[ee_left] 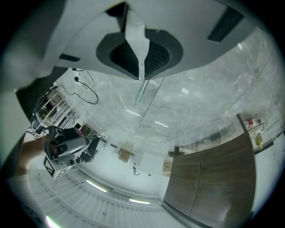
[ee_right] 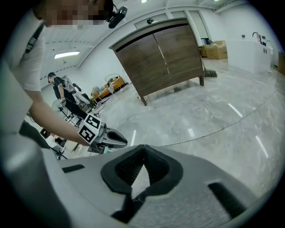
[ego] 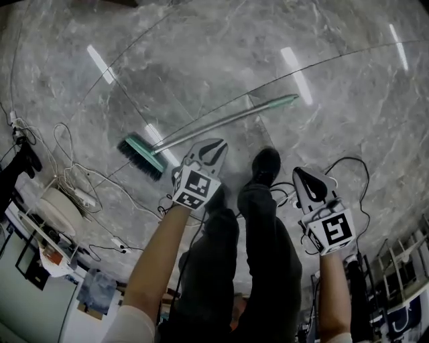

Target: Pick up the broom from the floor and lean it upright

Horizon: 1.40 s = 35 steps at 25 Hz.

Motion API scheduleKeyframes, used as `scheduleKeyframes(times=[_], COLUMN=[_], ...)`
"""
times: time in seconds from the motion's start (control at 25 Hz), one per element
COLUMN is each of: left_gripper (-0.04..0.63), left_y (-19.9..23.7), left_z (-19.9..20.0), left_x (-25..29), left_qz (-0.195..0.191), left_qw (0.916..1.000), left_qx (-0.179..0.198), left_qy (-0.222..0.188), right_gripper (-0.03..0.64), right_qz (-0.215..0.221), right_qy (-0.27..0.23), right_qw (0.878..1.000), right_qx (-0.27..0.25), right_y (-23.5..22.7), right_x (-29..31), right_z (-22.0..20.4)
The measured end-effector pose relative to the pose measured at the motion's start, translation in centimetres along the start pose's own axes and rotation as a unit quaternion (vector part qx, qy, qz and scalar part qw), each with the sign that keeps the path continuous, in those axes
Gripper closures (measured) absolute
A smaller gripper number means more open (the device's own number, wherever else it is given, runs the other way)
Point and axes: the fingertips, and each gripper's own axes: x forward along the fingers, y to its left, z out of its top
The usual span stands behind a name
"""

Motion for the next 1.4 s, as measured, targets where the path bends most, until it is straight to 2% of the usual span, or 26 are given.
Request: scheduleKeyframes(times=[0.2, 0.28, 0.32, 0.44, 0.72, 0.96, 1.08, 1.24, 1.4], left_gripper=[0.577, 0.549, 0.509, 0.488, 0.436, 0.44, 0.511, 0.517, 0.518], left_y=[0.9, 1.2, 1.4, 2.4, 3.5, 4.1, 4.6, 4.6, 4.9], left_z=[-2.2, -3.0, -3.5, -4.4, -7.3, -10.0, -10.2, -10.0, -7.8], left_x=[4.5, 6.2, 7.0, 9.2, 13.6, 15.8, 16.3, 15.9, 13.6], left_qz=[-0.002, -0.008, -0.01, -0.007, -0.014, -0.025, -0.024, -0.04, -0.032], left_qw=[0.9998, 0.9996, 0.9995, 0.9989, 0.9912, 0.9818, 0.9765, 0.9767, 0.9817], left_qx=[0.013, 0.02, 0.023, 0.034, 0.107, 0.153, 0.184, 0.174, 0.151], left_qy=[0.012, 0.017, 0.02, 0.03, 0.077, 0.109, 0.11, 0.119, 0.111], right_gripper=[0.617, 0.617, 0.617, 0.617, 0.616, 0.617, 0.617, 0.617, 0.617], right_qz=[0.003, 0.005, 0.006, 0.007, 0.019, 0.027, 0.029, 0.032, 0.035], right_qy=[0.001, 0.0, -0.001, -0.004, -0.001, 0.011, 0.016, 0.022, 0.022], right_qw=[1.0, 1.0, 1.0, 1.0, 1.0, 0.999, 0.999, 0.999, 0.999], right_qx=[-0.002, -0.003, -0.004, -0.003, -0.008, -0.012, -0.014, -0.013, -0.004], right_y=[-2.1, -2.8, -3.1, -4.0, -4.4, -4.1, -4.0, -3.7, -2.3], right_x=[3.1, 4.2, 4.7, 6.1, 8.7, 9.7, 9.7, 9.2, 8.1], right_z=[-2.5, -3.2, -3.5, -4.0, -5.7, -7.1, -7.4, -7.2, -5.9])
